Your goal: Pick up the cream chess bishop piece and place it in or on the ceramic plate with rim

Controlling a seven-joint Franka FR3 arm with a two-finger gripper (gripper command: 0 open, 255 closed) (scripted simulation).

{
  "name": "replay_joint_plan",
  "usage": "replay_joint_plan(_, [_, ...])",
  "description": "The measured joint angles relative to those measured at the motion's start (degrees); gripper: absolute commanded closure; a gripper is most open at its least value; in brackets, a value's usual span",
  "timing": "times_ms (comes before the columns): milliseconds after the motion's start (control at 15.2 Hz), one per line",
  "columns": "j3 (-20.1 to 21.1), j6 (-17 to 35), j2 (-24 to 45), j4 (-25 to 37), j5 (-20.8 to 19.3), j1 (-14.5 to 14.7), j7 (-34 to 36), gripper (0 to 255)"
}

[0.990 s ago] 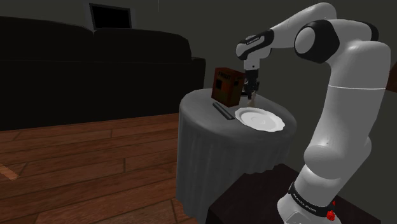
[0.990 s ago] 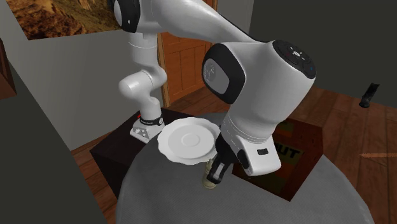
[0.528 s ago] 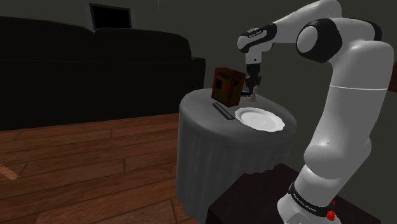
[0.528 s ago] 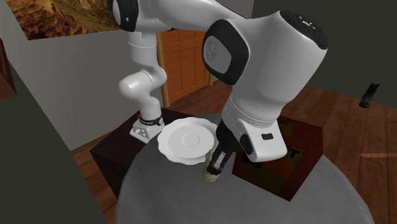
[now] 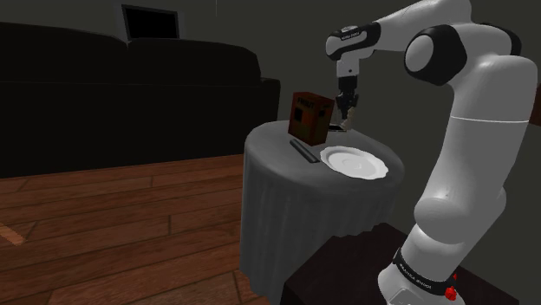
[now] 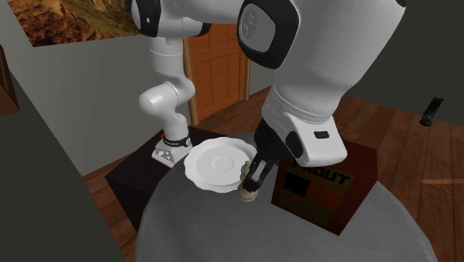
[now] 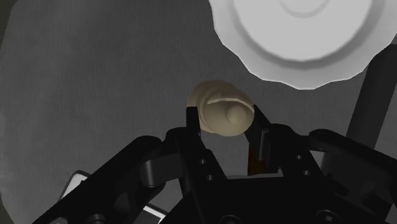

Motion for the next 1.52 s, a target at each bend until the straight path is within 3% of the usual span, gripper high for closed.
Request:
replay_joint_plan(396, [1.6, 1.7, -12.6, -14.1, -3.3, 3.2, 5.3, 255])
replay_joint_plan(990, [6.3, 1.4, -31.7, -33.0, -5.8, 5.5, 14.1, 255])
replay_joint_plan(1518, [6.4, 6.5, -32.6, -39.2, -5.9, 5.5, 15.1, 255])
